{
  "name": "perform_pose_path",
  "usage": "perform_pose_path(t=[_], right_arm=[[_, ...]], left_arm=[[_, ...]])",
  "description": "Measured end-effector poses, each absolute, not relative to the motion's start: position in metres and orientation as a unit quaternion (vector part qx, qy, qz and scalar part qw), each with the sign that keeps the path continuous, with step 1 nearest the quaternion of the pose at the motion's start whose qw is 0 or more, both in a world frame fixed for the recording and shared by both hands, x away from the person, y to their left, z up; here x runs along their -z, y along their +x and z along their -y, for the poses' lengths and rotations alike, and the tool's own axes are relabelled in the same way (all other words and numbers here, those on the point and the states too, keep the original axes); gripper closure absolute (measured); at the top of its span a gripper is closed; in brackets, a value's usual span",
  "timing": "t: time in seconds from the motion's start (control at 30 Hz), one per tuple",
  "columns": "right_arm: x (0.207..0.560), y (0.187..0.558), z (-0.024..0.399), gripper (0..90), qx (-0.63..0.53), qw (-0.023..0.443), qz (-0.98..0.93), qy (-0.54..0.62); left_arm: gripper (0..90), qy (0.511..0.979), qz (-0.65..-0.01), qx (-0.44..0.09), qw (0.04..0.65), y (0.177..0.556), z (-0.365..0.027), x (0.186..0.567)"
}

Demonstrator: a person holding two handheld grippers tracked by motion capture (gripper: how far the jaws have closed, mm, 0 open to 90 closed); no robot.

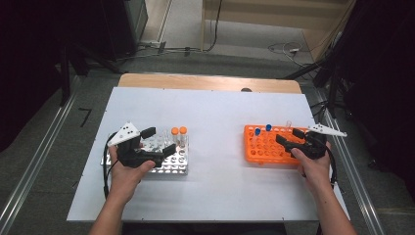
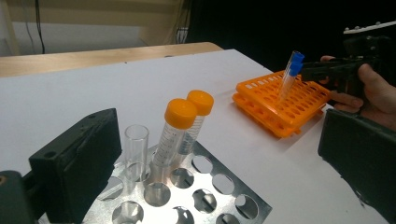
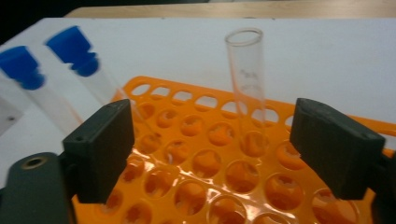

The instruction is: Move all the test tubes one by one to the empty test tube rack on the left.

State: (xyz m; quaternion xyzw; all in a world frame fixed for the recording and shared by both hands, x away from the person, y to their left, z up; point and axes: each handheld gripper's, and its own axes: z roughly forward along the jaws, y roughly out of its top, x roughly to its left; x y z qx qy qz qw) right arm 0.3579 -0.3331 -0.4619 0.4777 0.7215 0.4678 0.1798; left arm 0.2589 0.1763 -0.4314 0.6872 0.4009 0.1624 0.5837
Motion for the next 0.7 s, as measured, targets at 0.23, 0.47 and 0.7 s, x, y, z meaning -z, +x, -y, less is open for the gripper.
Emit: perform_pose_path(t=[0.23, 0.47, 0.7], right_arm=[[0.469, 0.367, 0.333, 39.1, -0.448, 0.211, -0.694, 0.522], [0.474, 0.371, 0.33, 58.3, -0.437, 0.215, -0.697, 0.527], [0.475, 0.369, 0.325, 66.0, -0.429, 0.228, -0.703, 0.52]], left_arm=[[0.0, 0.683, -0.406, -0.162, 0.585, 0.257, -0.172, 0.432], [0.0, 0.683, -0.409, -0.161, 0.583, 0.256, -0.173, 0.433], [0.7, 0.684, -0.409, -0.163, 0.581, 0.256, -0.173, 0.433]])
